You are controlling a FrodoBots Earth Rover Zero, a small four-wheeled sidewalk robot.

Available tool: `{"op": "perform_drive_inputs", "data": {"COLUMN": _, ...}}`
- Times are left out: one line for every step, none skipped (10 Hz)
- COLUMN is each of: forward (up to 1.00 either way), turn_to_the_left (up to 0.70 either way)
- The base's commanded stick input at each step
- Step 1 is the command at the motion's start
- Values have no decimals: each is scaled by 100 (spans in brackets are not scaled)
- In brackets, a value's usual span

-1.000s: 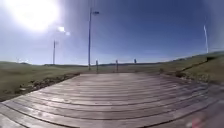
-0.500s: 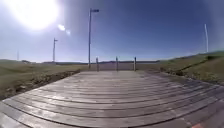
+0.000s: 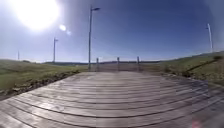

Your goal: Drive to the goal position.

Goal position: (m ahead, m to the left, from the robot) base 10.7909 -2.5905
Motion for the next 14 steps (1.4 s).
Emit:
{"op": "perform_drive_inputs", "data": {"forward": 100, "turn_to_the_left": 0}}
{"op": "perform_drive_inputs", "data": {"forward": 100, "turn_to_the_left": 0}}
{"op": "perform_drive_inputs", "data": {"forward": 100, "turn_to_the_left": 0}}
{"op": "perform_drive_inputs", "data": {"forward": 100, "turn_to_the_left": 0}}
{"op": "perform_drive_inputs", "data": {"forward": 100, "turn_to_the_left": 0}}
{"op": "perform_drive_inputs", "data": {"forward": 100, "turn_to_the_left": 0}}
{"op": "perform_drive_inputs", "data": {"forward": 100, "turn_to_the_left": 0}}
{"op": "perform_drive_inputs", "data": {"forward": 100, "turn_to_the_left": 0}}
{"op": "perform_drive_inputs", "data": {"forward": 100, "turn_to_the_left": 0}}
{"op": "perform_drive_inputs", "data": {"forward": 100, "turn_to_the_left": 0}}
{"op": "perform_drive_inputs", "data": {"forward": 100, "turn_to_the_left": 0}}
{"op": "perform_drive_inputs", "data": {"forward": 100, "turn_to_the_left": -1}}
{"op": "perform_drive_inputs", "data": {"forward": 100, "turn_to_the_left": -7}}
{"op": "perform_drive_inputs", "data": {"forward": 100, "turn_to_the_left": -13}}
